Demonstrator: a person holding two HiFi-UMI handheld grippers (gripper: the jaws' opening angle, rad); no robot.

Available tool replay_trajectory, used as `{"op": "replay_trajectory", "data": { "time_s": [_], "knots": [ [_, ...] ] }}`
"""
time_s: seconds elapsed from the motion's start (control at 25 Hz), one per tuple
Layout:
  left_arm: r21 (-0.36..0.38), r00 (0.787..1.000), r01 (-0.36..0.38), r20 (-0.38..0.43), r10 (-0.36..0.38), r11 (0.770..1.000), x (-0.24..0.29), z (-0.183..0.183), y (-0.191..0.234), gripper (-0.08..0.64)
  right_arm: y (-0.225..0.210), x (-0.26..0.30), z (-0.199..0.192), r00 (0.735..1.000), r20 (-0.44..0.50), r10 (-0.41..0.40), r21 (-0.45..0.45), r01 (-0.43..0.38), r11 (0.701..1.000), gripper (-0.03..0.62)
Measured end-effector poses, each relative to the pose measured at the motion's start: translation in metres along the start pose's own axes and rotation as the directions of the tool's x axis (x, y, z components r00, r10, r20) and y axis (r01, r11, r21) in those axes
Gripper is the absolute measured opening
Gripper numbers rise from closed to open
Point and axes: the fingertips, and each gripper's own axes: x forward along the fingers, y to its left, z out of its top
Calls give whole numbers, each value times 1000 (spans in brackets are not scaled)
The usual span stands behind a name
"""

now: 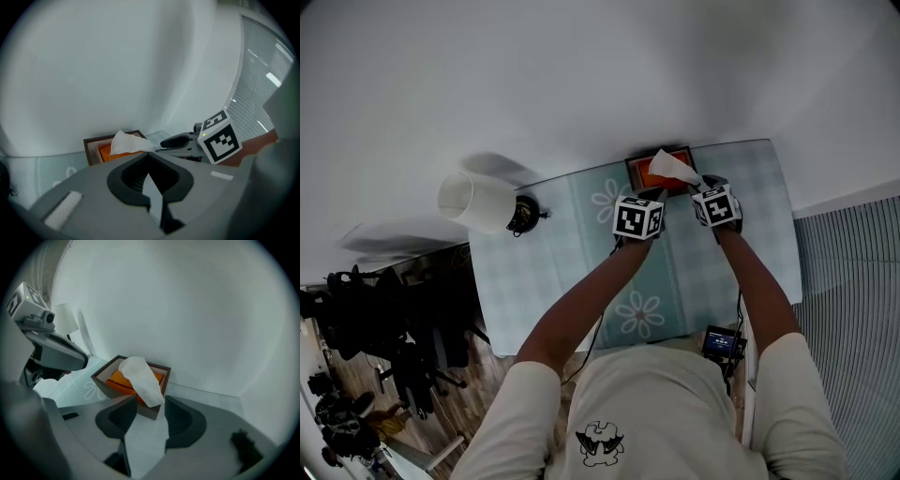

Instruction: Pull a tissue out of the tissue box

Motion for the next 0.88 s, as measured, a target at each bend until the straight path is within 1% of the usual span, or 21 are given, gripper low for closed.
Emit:
{"op": "replay_trajectory", "data": {
  "time_s": [0.24, 0.32, 0.36, 0.4, 0.44, 0.48, 0.64, 0.88],
  "knots": [
    [-5, 1000, -1, 4, 1, 1000, 0, 4, 4, 5, 3, 8, 2, 1000, -12, 4, -6, -4, 1000, 176],
    [-7, 1000, -1, 4, 1, 1000, 1, 4, 5, 5, 2, 9, 2, 1000, -21, -18, -30, 18, 999, 175],
    [-9, 1000, -1, 5, 1, 1000, 1, 4, 5, 5, 0, 7, 2, 999, -25, -36, -51, 35, 998, 120],
    [-12, 1000, 1, 5, -1, 1000, 0, 3, 5, 5, -1, 5, 4, 998, -26, -51, -70, 49, 996, 51],
    [-15, 1000, 3, 5, -3, 1000, 0, 2, 4, 5, -3, 3, 5, 998, -24, -61, -79, 59, 995, 25],
    [-15, 1000, 5, 5, -5, 1000, -1, 2, 4, 5, -3, 2, 7, 998, -21, -65, -78, 63, 995, 17],
    [-12, 1000, 5, 6, -5, 1000, -2, 2, 4, 5, -3, -1, 8, 998, -5, -58, -37, 58, 998, 15],
    [-22, 1000, 0, 7, 0, 1000, -9, 0, 6, 5, 4, -9, 12, 999, 15, -48, -22, 48, 999, 15]
  ]
}}
